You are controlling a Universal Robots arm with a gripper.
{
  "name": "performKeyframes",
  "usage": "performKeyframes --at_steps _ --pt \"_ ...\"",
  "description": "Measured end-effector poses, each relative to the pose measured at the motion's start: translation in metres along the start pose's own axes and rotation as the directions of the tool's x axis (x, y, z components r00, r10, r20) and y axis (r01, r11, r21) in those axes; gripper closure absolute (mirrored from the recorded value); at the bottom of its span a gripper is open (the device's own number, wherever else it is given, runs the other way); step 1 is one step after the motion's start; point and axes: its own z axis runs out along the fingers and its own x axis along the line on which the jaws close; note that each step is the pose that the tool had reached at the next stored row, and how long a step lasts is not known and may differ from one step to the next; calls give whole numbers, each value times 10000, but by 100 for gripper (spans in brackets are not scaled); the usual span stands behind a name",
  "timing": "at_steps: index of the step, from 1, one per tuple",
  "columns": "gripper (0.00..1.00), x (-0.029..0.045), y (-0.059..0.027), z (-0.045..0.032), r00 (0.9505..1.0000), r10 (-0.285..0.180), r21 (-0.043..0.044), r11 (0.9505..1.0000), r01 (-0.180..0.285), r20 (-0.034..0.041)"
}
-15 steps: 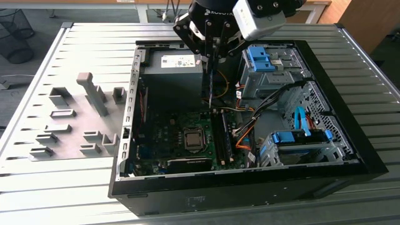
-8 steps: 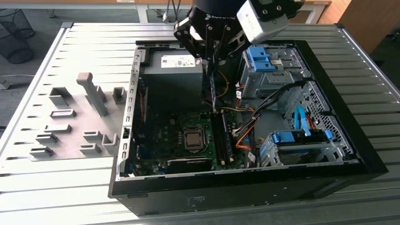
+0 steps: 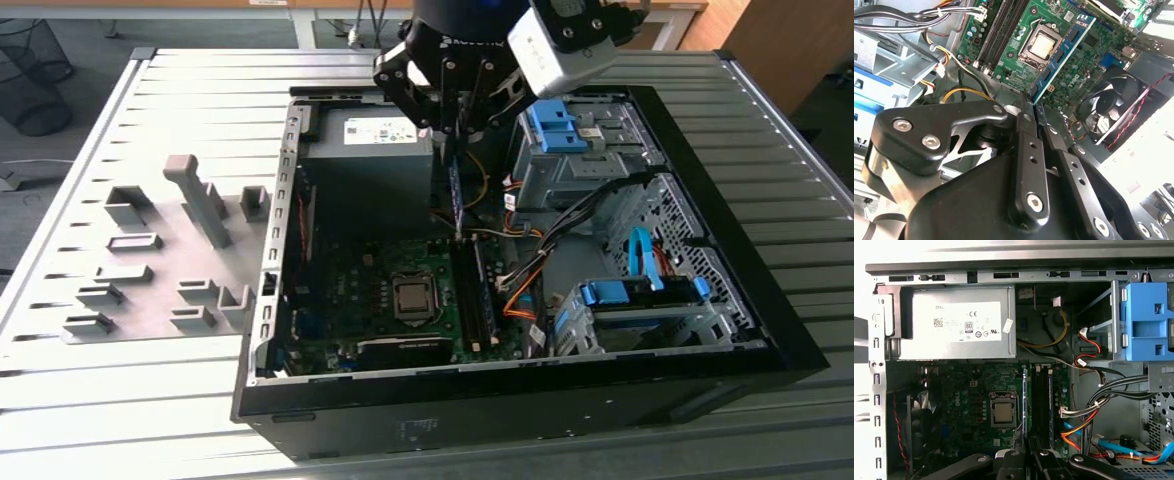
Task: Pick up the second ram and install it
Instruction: 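Insert the second ram into the second slot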
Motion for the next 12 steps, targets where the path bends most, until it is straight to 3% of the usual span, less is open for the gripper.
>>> performKeyframes --at_steps 7,12 --pt "86 -1 0 1 10000 -13 -1 10000 13 0" --pt "86 -25 0 36 9986 -533 5 9986 533 0"
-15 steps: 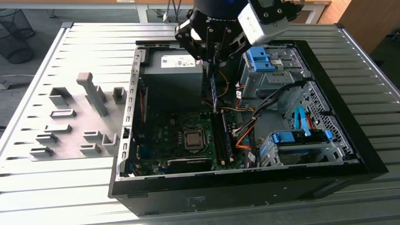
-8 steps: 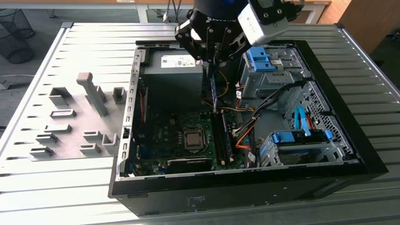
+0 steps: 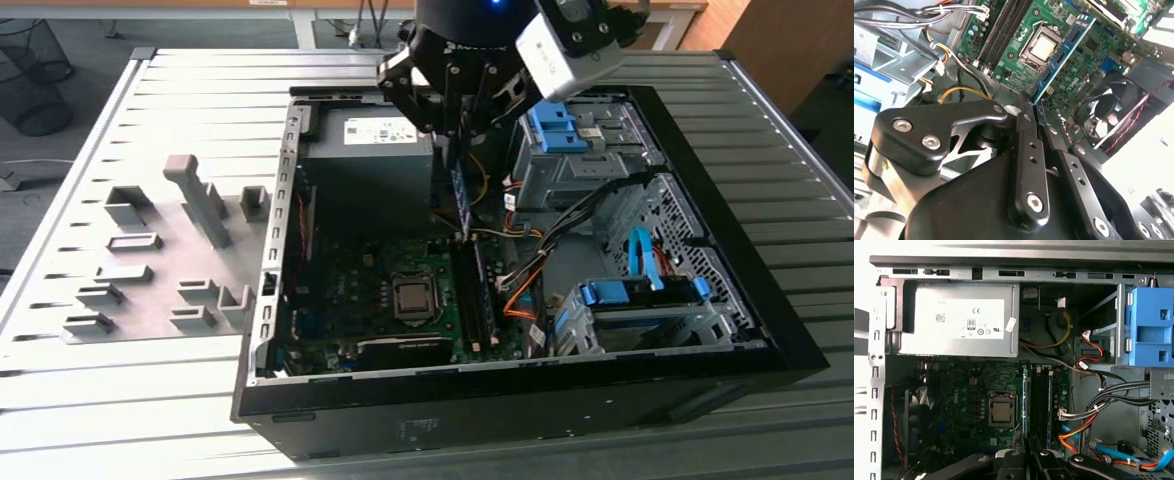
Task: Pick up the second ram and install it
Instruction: 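Insert the second ram into the second slot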
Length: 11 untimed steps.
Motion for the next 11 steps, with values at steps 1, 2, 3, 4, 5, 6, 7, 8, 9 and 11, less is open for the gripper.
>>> performKeyframes --at_steps 1,2,3,4,5,6,7,8,9,11 --pt "86 -8 0 17 10000 -43 8 10000 43 -1" --pt "86 -12 0 34 10000 -48 18 10000 48 -2" --pt "86 -16 0 52 10000 -48 27 10000 48 -2" --pt "86 -17 0 68 10000 -48 30 10000 48 -2" --pt "86 -19 0 84 10000 -48 32 10000 48 -2" --pt "86 -21 0 102 10000 -49 32 10000 49 -2" --pt "86 -23 0 121 10000 -51 31 10000 51 -2" --pt "86 -25 0 137 10000 -52 32 10000 52 -2" --pt "86 -26 0 151 10000 -53 34 10000 53 -2" --pt "86 -27 0 175 10000 -54 37 10000 54 -2"
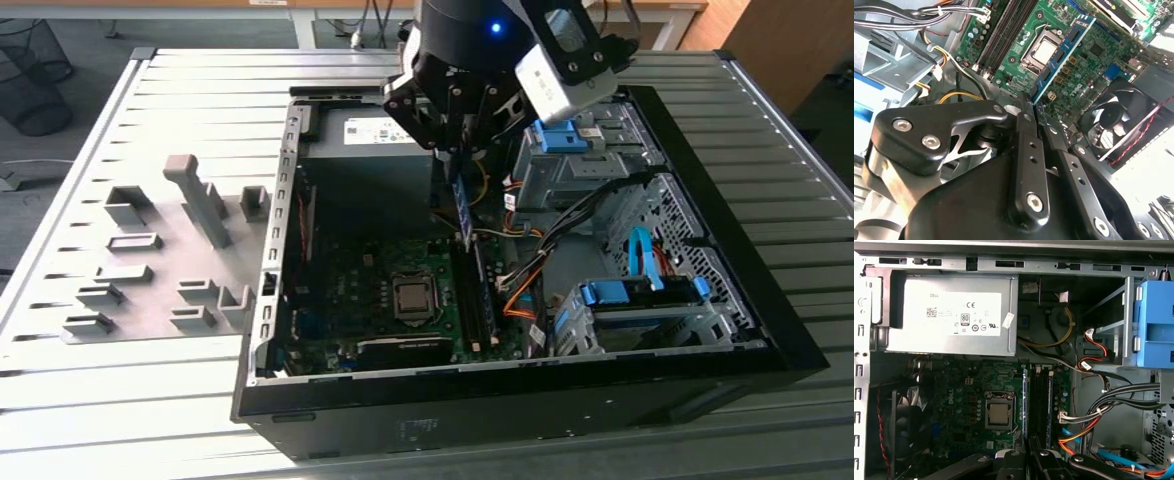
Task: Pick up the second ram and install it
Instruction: 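Insert the second ram into the second slot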
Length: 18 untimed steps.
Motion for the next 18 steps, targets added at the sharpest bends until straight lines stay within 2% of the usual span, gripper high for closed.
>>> performKeyframes --at_steps 18 --pt "86 -1 0 35 10000 -2 19 10000 2 -1"
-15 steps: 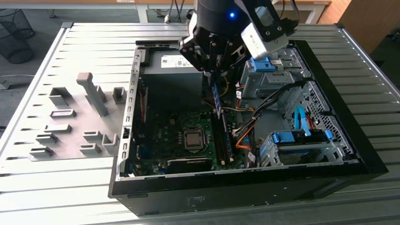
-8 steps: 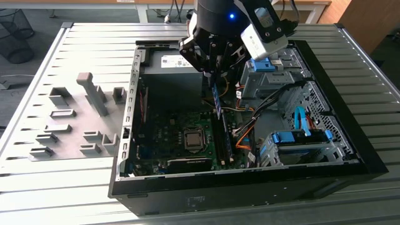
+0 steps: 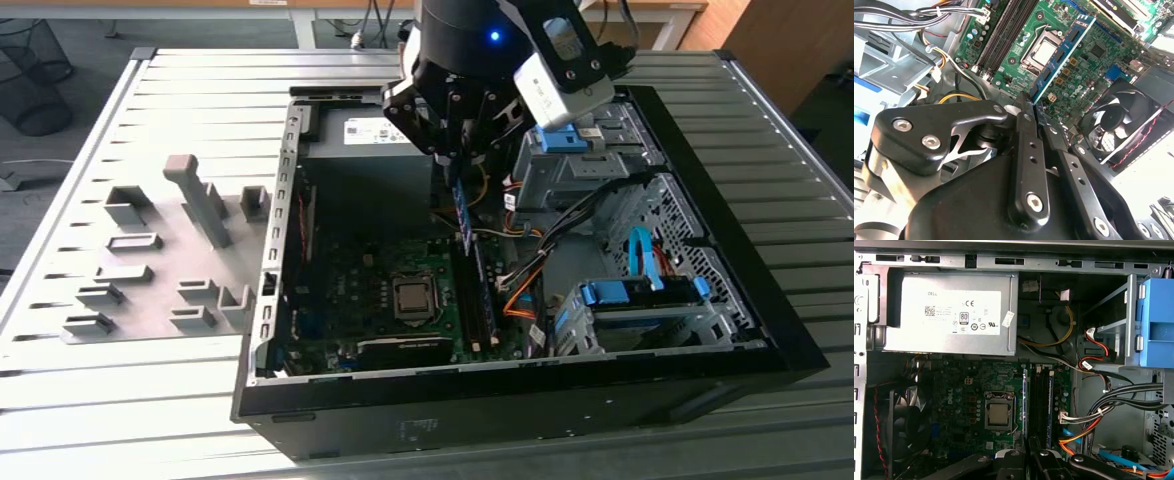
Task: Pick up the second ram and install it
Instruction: 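Insert the second ram into the second slot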
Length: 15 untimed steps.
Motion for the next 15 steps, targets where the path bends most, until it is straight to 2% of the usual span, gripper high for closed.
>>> performKeyframes --at_steps 7,9,15 --pt "86 0 0 12 10000 -65 -3 10000 65 1" --pt "86 -1 0 31 9998 -204 -1 9998 204 0" --pt "86 -1 -23 100 9998 -215 0 9998 215 -5"
